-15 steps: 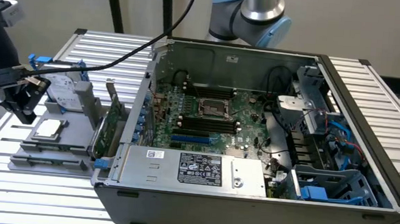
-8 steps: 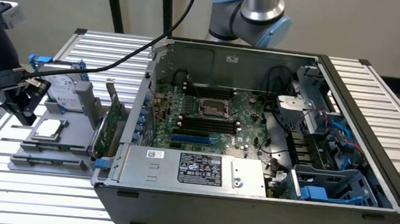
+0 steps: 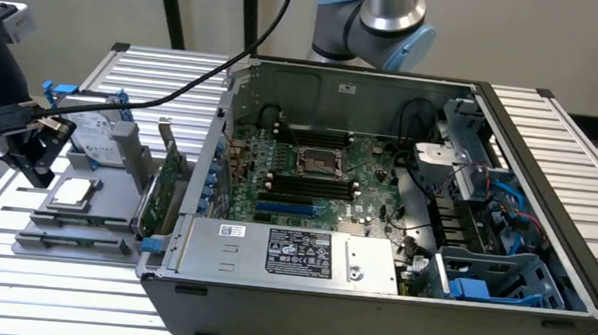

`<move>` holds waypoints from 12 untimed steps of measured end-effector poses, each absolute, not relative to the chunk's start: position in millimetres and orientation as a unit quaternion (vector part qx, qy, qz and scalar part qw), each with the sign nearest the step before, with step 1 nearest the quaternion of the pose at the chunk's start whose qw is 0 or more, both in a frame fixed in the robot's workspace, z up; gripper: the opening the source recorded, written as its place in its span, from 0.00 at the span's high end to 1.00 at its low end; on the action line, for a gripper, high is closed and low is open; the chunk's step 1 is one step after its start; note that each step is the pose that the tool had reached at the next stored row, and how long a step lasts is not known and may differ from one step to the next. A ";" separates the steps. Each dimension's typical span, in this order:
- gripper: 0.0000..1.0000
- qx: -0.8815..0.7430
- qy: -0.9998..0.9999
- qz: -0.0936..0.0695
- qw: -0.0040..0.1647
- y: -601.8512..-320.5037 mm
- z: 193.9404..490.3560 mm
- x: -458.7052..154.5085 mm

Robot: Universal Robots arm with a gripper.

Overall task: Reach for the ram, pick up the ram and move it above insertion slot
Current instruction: 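Pick up the ram and move it above insertion slot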

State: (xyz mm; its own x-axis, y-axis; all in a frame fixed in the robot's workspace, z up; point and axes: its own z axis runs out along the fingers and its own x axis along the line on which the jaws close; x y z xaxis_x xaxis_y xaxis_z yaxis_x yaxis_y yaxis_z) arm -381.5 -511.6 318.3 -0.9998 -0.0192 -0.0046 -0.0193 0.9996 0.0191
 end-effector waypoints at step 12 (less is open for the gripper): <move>0.89 -0.091 0.996 0.010 0.001 -511.5 317.0 -381.5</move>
State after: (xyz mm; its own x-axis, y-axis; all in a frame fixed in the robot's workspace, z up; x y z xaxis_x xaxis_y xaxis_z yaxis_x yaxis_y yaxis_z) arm -381.5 -511.5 317.0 -0.9834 -0.1812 -0.0046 -0.1813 0.9833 0.0190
